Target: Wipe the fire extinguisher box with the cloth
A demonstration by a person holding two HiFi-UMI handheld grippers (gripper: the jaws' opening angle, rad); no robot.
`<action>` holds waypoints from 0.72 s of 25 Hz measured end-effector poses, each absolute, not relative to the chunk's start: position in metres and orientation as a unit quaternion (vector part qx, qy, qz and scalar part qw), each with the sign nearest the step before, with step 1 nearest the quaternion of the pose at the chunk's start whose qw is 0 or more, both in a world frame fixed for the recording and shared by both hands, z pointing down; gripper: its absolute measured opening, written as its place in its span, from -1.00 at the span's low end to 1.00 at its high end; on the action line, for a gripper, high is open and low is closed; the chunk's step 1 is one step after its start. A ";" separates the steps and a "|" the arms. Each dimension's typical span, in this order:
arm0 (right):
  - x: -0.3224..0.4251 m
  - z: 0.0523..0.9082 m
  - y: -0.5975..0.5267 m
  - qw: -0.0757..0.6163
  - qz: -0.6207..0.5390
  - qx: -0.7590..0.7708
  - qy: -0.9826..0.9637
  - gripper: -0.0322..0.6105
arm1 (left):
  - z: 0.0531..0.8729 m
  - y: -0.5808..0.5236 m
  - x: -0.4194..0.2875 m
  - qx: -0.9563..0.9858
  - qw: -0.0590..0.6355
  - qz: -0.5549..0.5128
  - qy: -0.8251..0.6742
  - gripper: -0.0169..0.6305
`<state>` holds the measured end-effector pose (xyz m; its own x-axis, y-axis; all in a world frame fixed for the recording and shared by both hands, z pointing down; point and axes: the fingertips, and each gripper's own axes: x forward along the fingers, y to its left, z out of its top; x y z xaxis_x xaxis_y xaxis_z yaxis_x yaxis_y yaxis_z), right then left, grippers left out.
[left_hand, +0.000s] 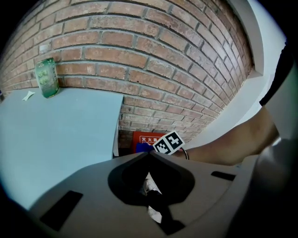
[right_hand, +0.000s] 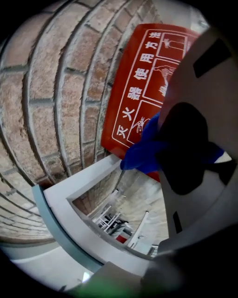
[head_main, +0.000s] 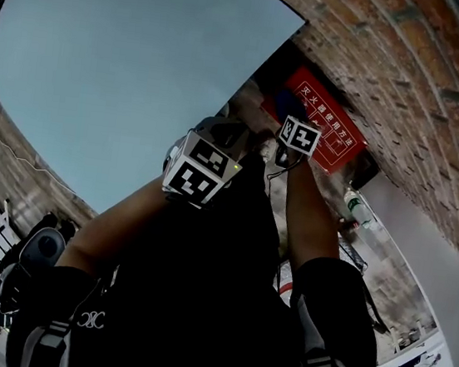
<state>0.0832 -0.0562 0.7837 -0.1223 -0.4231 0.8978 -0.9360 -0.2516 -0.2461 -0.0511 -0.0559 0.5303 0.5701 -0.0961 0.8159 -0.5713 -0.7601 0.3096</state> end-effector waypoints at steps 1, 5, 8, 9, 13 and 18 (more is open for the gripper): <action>0.081 0.785 -0.051 0.243 0.511 0.615 -0.548 -0.71 | 0.530 -0.055 -0.050 0.839 0.284 0.419 -0.198 -0.92; 0.077 0.786 -0.040 0.234 0.521 0.616 -0.543 -0.71 | 0.528 -0.054 -0.045 0.844 0.275 0.417 -0.194 -0.92; 0.079 0.789 -0.042 0.244 0.531 0.600 -0.546 -0.71 | 0.528 -0.052 -0.043 0.843 0.272 0.421 -0.194 -0.92; 0.081 0.790 -0.044 0.251 0.530 0.594 -0.550 -0.71 | 0.529 -0.051 -0.043 0.843 0.271 0.422 -0.194 -0.92; 0.100 0.790 -0.068 0.274 0.501 0.593 -0.568 -0.71 | 0.528 -0.049 -0.046 0.842 0.266 0.427 -0.194 -0.92; 0.145 0.784 -0.101 0.230 0.515 0.636 -0.527 -0.71 | 0.529 -0.046 -0.054 0.838 0.261 0.436 -0.196 -0.92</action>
<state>0.1449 -0.1007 0.7837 -0.0863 -0.4334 0.8970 -0.9072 -0.3380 -0.2506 -0.0538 -0.0456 0.5286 0.5420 -0.1012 0.8342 -0.5570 -0.7866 0.2665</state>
